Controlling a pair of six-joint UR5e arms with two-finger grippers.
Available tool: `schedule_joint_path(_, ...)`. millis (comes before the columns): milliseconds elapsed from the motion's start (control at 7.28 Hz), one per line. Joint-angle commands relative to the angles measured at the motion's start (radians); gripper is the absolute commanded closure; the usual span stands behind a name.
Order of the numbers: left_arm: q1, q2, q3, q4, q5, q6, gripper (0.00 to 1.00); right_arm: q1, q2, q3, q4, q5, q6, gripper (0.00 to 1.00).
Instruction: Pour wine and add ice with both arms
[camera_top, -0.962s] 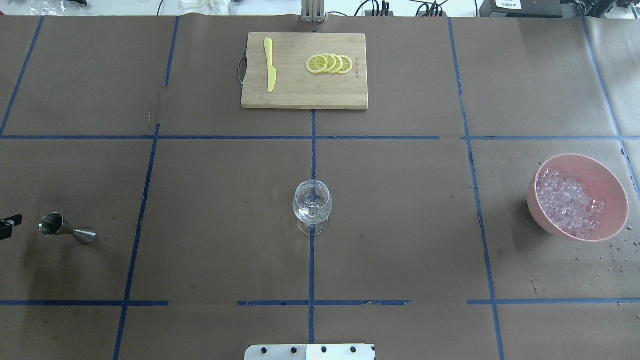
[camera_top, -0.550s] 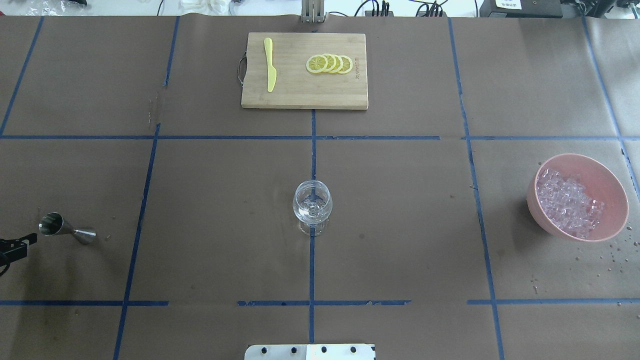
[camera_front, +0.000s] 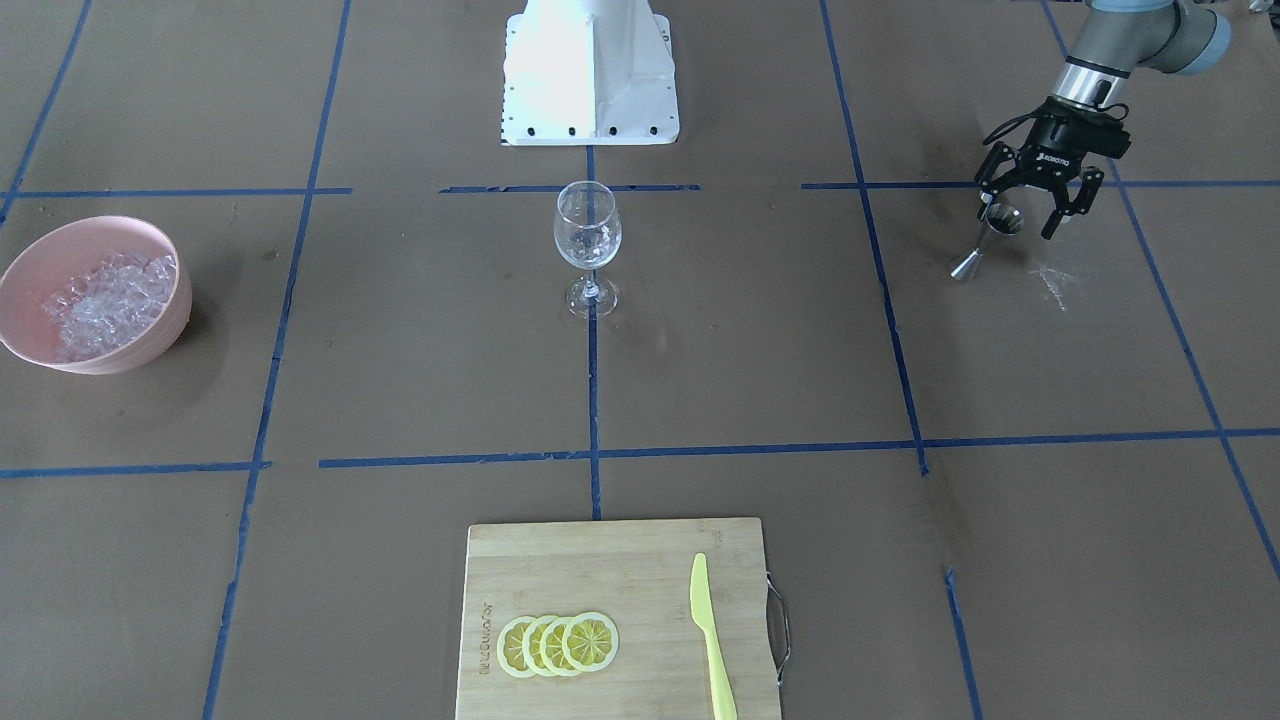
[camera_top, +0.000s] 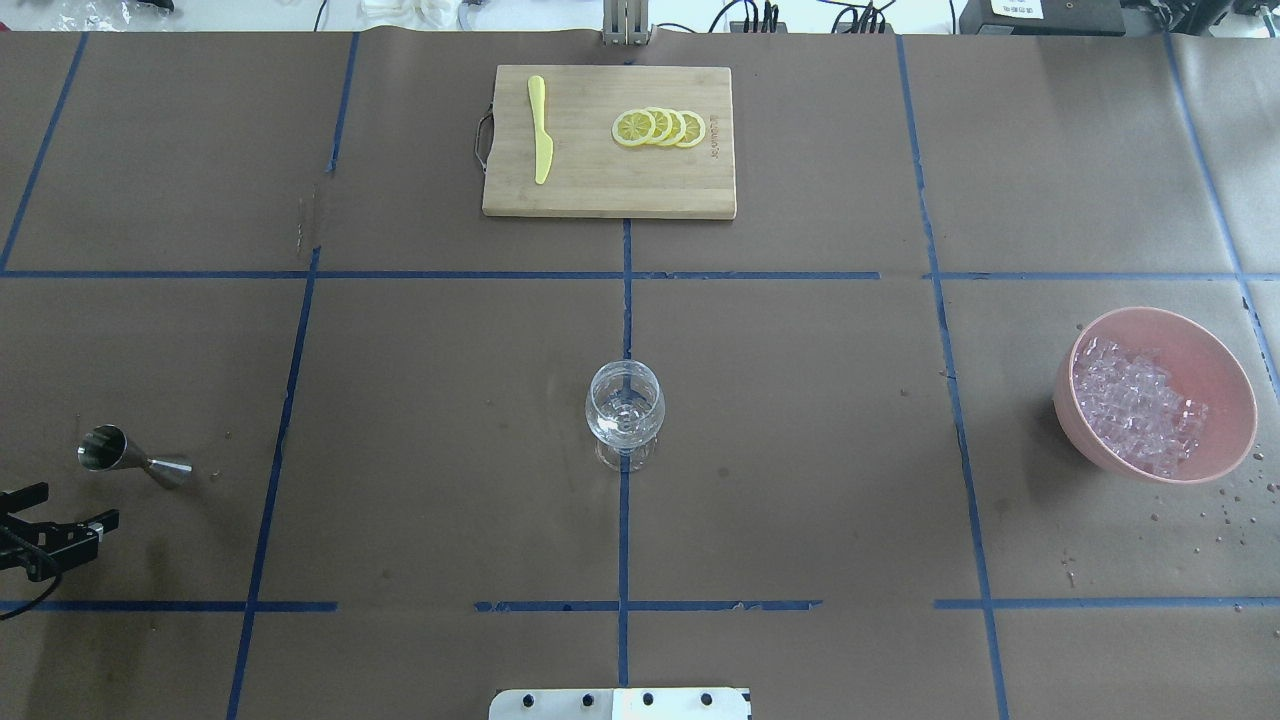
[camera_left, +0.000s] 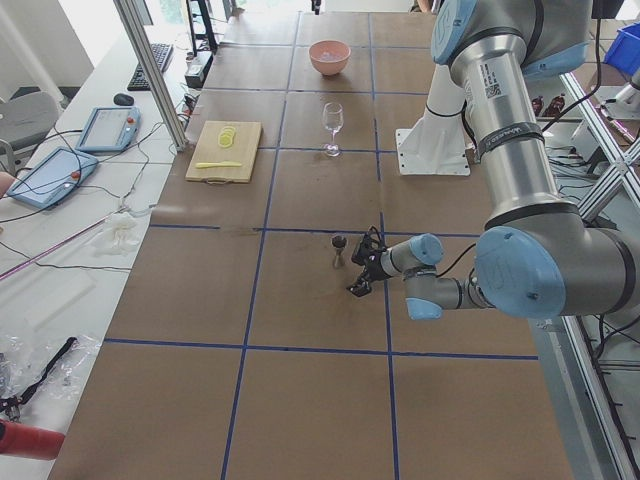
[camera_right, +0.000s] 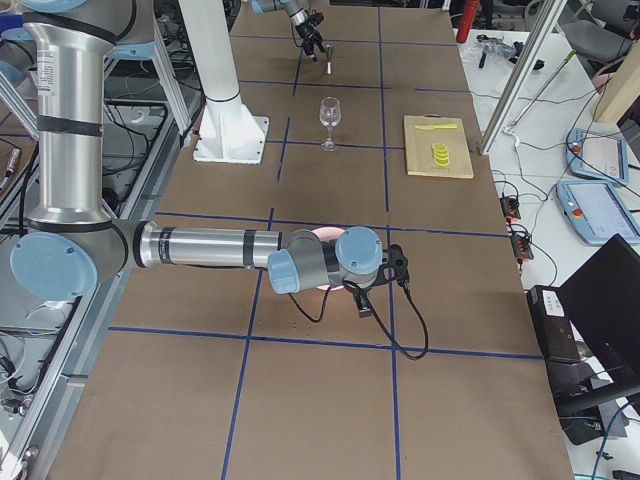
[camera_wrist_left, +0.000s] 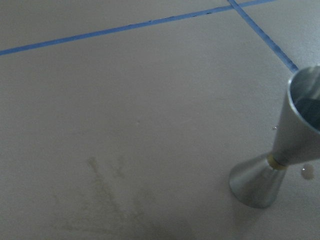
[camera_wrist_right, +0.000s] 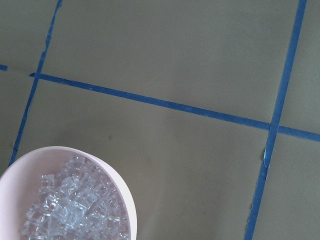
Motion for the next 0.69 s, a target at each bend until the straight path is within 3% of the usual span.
schedule_joint_path(0,0.096,-0.004,-0.038,0.008,0.168,-0.016,0.02,0.000,-0.013,0.017,-0.001,0.008,0.000,0.00)
schedule_joint_path(550,0.181,-0.052,-0.036,0.042,0.438,-0.024,0.01,0.000,-0.013,0.017,-0.001,0.008,0.001,0.00)
